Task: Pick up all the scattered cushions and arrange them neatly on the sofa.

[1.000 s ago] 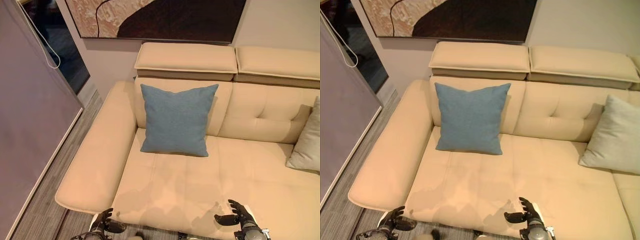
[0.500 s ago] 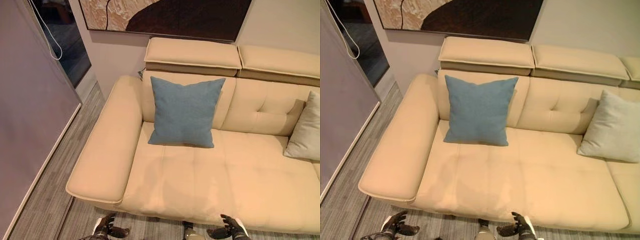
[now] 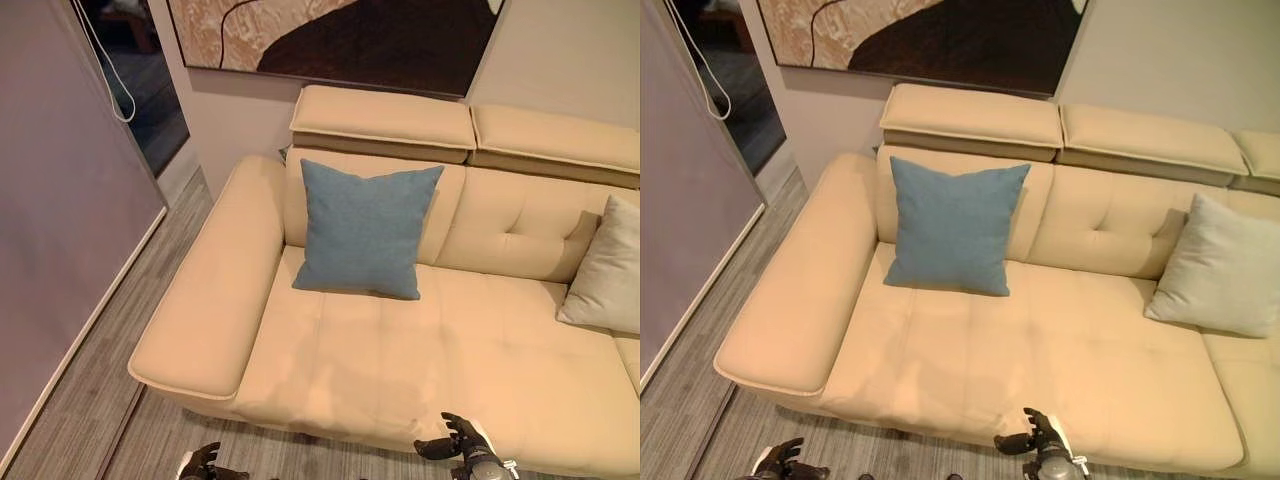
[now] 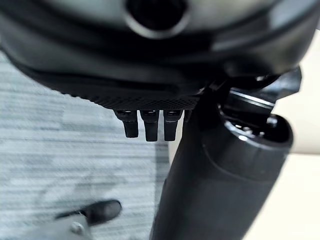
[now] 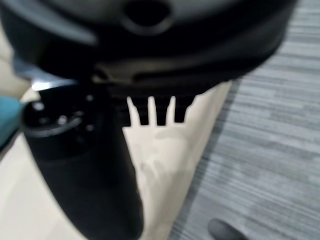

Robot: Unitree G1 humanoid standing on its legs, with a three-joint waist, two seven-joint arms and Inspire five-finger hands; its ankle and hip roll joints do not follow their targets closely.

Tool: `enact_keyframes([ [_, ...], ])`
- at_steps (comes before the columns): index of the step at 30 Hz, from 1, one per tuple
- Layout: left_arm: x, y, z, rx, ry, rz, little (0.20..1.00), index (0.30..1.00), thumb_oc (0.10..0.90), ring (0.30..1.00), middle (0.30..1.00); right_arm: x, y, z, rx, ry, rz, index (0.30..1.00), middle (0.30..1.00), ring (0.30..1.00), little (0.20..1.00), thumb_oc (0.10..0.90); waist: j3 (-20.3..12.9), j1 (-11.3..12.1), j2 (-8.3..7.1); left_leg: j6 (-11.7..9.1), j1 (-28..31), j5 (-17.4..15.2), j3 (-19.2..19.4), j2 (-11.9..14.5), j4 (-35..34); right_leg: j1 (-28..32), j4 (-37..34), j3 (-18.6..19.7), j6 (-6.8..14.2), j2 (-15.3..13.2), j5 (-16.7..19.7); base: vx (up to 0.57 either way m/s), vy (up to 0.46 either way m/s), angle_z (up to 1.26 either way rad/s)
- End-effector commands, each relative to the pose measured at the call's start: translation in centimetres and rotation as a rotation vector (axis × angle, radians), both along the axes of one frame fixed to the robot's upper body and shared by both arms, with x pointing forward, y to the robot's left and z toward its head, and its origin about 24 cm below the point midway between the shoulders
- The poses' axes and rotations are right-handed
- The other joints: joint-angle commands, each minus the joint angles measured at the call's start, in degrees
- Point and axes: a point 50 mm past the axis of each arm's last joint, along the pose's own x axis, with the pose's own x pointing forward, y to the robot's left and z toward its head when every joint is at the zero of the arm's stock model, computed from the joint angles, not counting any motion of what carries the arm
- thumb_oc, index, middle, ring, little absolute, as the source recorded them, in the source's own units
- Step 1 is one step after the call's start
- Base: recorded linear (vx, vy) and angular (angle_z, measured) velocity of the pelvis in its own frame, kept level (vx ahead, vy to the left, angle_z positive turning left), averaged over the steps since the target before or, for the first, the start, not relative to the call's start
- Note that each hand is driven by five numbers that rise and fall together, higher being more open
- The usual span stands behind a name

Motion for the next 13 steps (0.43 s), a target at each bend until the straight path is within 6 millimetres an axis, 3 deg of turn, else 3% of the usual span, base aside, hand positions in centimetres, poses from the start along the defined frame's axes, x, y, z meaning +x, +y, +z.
enact_keyframes([
  [1,1.8,2.2,1.1,0.079,-0.058,-0.001,0.9,0.9,0.8,0.9,0.9,0.3,-0.6,0.3,-0.026,-0.027,-0.037,0.9,0.9,0.9,0.9,0.8,-0.37,-1.27,-2.39,0.08,-2.68,-1.91,-3.33,-4.91,-2.11,0.19,1.56,0.58,5.31,-2.57,-2.67,-0.01,-0.015,0.08],
  [13,0.9,1.7,0.6,0.074,-0.01,-0.023,0.9,0.9,0.8,0.9,0.9,-1.8,-0.5,-0.6,-0.031,0.054,-0.049,0.9,0.9,0.9,0.9,0.8,-0.74,-2.02,-1.23,-0.56,0.47,-1.08,-3.93,-4.5,-4.42,2.49,0.69,-0.42,4.88,-2.16,-2.97,0.0,-0.003,0.04],
])
